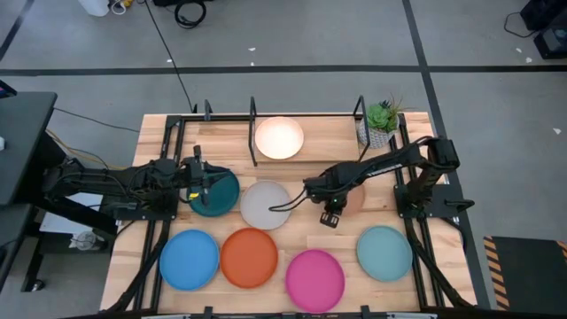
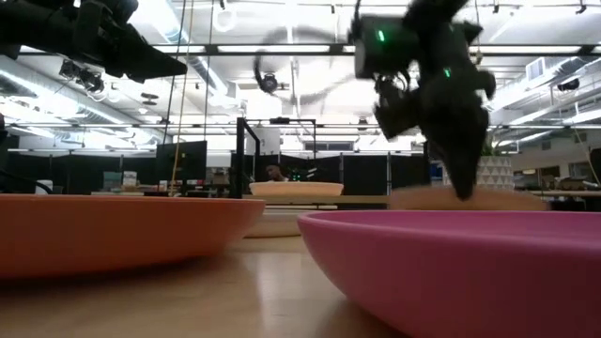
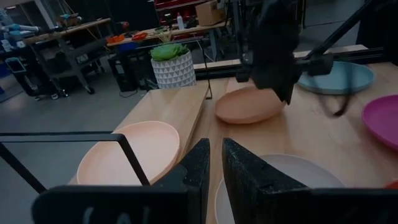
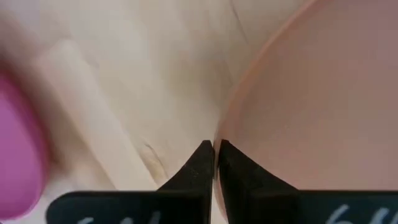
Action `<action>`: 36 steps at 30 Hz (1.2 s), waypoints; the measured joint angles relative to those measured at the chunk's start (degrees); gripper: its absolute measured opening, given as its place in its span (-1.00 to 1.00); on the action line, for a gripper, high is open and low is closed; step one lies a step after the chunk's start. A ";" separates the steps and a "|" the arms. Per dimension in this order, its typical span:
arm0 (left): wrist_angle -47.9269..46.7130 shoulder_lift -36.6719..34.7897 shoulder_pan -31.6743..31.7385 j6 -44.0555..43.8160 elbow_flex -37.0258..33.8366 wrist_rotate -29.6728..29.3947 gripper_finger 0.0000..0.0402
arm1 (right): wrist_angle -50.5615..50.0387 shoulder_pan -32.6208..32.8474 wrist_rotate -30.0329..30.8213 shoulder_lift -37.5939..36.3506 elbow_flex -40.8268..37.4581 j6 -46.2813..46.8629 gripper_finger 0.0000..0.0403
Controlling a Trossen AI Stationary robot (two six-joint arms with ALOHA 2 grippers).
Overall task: Place and stack plates onto a shelf
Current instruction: Stack the brown plate on top of the light pink plate on the shelf
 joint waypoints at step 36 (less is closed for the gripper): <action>2.03 -0.02 0.09 -0.29 0.00 0.00 -0.75 | 0.98 -12.15 21.10 0.02 22.34 -37.52 -0.90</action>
